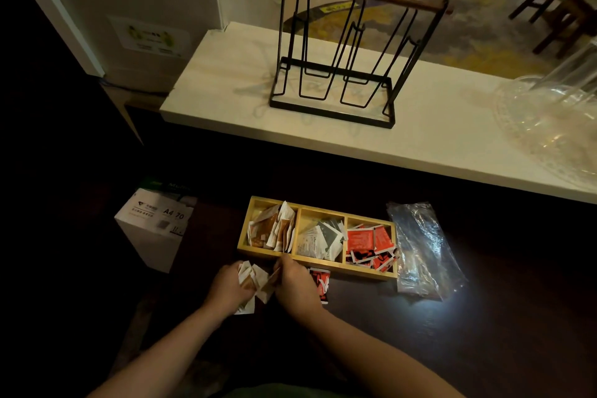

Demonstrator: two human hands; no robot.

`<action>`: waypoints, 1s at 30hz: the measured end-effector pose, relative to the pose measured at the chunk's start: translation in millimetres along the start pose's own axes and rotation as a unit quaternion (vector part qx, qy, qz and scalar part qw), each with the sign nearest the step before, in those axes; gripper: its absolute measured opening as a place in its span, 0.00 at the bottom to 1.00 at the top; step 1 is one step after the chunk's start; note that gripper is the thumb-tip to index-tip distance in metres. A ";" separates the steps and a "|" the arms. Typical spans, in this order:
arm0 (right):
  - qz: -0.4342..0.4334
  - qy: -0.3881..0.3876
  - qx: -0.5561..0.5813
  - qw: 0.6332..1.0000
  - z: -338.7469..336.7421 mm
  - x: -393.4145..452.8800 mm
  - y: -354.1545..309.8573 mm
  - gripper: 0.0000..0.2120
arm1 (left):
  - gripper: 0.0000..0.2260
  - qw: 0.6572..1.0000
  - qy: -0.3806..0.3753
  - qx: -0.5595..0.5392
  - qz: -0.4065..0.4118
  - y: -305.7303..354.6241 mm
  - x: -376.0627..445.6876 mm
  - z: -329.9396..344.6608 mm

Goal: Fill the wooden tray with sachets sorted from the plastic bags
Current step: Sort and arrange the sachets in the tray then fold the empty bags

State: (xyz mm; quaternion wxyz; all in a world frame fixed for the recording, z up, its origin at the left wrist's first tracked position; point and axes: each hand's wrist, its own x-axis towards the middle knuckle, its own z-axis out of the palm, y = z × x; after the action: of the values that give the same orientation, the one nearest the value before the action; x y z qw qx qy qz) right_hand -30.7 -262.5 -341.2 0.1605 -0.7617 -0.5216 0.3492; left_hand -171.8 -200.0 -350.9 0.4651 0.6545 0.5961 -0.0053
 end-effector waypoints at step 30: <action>-0.418 0.147 -0.102 0.891 -57.3 -12.1 -15.3 0.09 | 0.14 0.796 -0.212 -0.560 -0.085 47.7 -41.7 -59.1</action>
State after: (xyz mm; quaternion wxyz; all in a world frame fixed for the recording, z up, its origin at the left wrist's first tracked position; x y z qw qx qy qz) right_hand -3.6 -260.4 -287.0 0.2878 -0.5282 -0.7949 0.0787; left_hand -178.8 -189.1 -265.2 0.8630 0.2089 0.4345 0.1513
